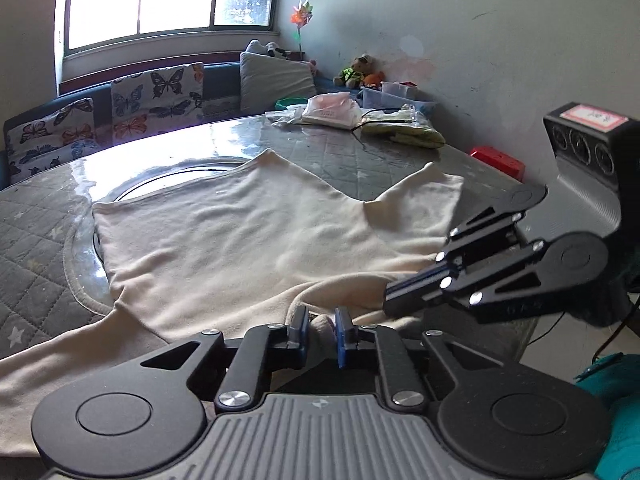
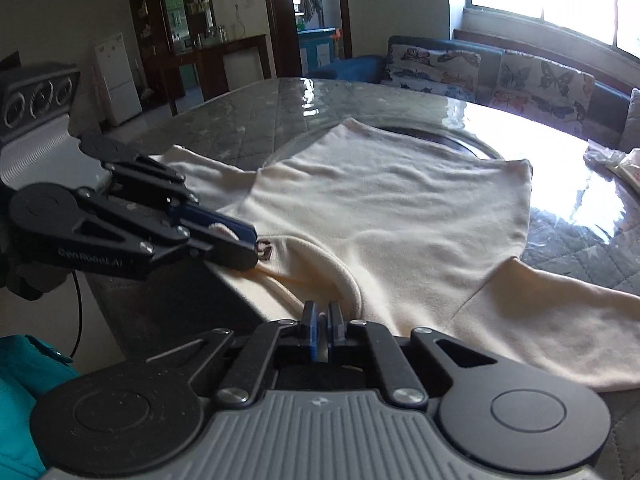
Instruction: Fold clothes
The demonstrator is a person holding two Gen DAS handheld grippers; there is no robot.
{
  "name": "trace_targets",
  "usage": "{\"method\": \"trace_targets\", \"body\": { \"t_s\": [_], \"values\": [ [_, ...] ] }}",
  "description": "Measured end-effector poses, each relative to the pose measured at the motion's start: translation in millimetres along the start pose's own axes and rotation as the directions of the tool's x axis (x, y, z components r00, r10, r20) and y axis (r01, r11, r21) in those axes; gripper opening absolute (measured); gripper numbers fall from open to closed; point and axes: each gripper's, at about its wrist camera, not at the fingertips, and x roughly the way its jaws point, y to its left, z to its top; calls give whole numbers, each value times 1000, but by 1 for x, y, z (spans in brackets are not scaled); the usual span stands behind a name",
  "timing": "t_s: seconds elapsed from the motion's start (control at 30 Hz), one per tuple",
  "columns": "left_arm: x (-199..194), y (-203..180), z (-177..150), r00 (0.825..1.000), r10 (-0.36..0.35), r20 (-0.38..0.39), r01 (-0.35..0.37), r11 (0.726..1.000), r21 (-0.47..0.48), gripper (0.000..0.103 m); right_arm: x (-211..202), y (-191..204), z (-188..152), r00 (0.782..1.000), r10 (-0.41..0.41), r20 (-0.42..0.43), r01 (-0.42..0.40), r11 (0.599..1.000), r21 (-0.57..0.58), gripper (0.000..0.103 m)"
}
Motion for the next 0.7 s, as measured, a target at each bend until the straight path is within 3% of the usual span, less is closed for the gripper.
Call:
{"method": "trace_targets", "body": {
  "t_s": [0.17,0.33,0.63,0.7],
  "values": [
    [5,-10,1,1000,15,5,-15,999,49,21,-4,2,0,1000,-18,-6,17,1000,-23,4],
    [14,-19,4,1000,18,-4,-17,994,107,21,3,9,3,1000,-23,0,23,998,-55,21],
    [28,-19,-6,997,17,-75,-6,990,142,28,20,14,-3,998,-40,-51,35,995,-94,20],
    [31,-17,-7,996,29,-89,-17,991,133,27,20,11,-3,998,-39,-49,36,997,-72,12]
  ]
}}
